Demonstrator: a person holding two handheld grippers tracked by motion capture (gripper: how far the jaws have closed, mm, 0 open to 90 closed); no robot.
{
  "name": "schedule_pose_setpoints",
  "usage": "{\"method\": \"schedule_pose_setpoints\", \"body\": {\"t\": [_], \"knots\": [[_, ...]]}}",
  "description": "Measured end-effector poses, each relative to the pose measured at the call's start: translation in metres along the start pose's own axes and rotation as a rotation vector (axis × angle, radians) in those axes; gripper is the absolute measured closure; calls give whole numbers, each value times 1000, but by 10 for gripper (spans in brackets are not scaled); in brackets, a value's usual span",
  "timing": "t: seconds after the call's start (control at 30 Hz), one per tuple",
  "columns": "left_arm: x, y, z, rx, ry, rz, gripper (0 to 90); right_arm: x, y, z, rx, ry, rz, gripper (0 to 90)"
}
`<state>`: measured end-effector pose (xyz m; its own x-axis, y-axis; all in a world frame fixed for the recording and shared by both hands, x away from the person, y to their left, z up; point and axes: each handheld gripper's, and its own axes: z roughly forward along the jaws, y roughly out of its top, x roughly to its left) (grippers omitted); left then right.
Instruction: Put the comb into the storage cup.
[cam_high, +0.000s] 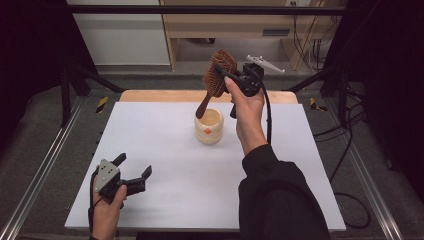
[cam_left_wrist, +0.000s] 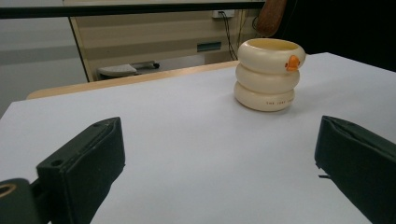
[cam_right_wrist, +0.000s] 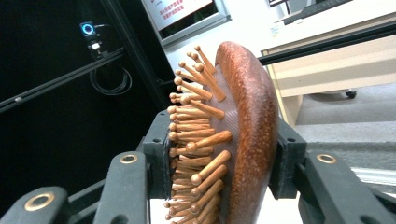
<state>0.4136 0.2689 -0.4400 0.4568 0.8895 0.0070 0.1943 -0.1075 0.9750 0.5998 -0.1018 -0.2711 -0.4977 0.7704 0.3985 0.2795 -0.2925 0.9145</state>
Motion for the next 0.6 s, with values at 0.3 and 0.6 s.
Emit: {"method": "schedule_pose_setpoints", "body": {"t": [0.3,0.6], "knots": [[0,0,0,-1,1,1,19,-10,1,-2,10,-34,-24,523],[0,0,0,-1,0,1,19,-13,-2,-1,19,-40,-31,523]]}}
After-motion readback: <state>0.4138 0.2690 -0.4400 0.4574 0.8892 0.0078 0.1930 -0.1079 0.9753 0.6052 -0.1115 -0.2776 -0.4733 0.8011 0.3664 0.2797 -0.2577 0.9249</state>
